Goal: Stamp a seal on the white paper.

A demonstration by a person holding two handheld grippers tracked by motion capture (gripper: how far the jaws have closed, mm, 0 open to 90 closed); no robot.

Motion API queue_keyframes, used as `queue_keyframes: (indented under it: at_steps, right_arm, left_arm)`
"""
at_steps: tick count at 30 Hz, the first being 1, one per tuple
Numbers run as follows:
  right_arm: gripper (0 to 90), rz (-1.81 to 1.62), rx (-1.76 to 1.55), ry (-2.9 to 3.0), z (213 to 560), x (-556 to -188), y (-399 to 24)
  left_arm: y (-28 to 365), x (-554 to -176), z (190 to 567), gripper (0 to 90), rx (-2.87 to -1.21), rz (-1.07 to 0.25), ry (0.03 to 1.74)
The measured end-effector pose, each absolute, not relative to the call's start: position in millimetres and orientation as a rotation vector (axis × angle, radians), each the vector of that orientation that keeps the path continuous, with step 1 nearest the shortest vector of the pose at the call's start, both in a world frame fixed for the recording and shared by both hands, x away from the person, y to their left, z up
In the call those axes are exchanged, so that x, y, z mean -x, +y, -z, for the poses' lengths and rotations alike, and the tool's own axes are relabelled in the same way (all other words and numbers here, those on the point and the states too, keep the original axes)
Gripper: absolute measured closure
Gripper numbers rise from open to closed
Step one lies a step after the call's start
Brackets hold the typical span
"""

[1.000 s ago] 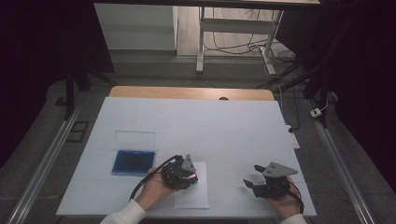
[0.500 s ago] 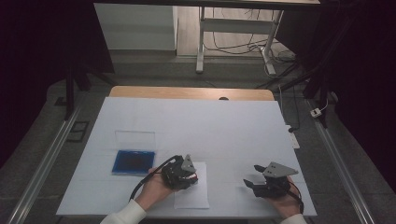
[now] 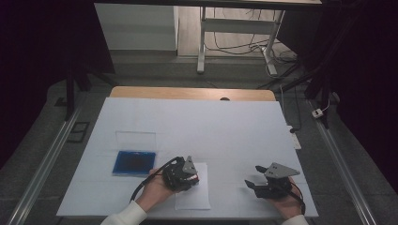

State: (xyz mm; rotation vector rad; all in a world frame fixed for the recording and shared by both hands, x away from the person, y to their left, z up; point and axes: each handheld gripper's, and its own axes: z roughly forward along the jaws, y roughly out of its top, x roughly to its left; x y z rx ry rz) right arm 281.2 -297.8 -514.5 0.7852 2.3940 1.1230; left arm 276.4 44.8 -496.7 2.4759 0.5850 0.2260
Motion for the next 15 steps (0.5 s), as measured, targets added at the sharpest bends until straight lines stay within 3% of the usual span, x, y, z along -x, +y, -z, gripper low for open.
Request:
queue_keyframes:
  at_steps: [15]
  right_arm:
    - [29.3,-1.124,-0.782,2.397,514.1,-281.1,-298.2]
  left_arm:
    - [48.0,-277.7,492.8,70.5,-2.452,-0.222,0.565]
